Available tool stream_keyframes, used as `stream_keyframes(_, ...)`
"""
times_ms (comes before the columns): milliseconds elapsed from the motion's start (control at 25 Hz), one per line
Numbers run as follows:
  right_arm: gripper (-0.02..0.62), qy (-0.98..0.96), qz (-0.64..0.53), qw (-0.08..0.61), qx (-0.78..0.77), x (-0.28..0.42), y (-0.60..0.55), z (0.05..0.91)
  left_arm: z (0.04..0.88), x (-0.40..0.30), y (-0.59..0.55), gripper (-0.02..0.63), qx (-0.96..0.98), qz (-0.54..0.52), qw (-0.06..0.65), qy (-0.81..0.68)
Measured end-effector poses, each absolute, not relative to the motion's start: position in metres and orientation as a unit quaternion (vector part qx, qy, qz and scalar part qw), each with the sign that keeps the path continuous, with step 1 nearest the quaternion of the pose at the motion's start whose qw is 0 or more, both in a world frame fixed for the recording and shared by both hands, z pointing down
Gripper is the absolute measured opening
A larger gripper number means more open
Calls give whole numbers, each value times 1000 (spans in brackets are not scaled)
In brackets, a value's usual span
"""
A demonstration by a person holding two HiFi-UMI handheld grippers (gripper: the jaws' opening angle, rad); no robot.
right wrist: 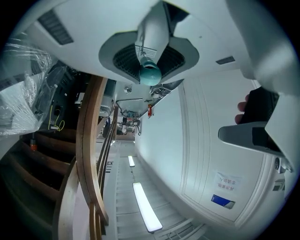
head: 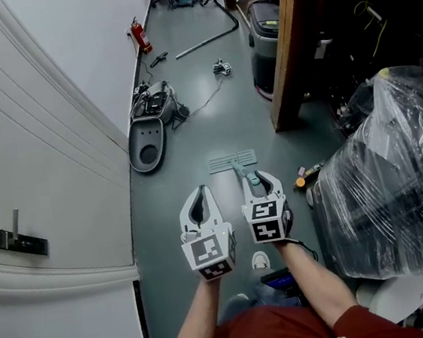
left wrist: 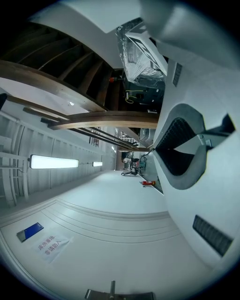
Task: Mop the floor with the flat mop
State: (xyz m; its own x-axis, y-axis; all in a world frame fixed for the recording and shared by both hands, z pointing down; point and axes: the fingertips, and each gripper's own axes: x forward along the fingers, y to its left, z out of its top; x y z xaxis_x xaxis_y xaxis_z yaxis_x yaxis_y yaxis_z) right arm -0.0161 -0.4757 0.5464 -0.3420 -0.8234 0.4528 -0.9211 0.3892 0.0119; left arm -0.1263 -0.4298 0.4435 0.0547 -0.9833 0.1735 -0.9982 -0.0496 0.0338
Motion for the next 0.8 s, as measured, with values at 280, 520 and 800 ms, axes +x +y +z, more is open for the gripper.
stream_keyframes(280, 115, -797, 119, 212, 552, -35, -427, 552, 452, -152, -378, 14, 730, 47, 75, -678)
stream_keyframes(520, 115, -784, 126, 223, 565, -46, -361, 561, 459, -172, -318, 14, 738, 41, 82, -669)
stream_keyframes(800, 115, -769, 138, 237, 577, -53, -283, 572, 464, -186, -244, 14, 749, 47, 87, -656)
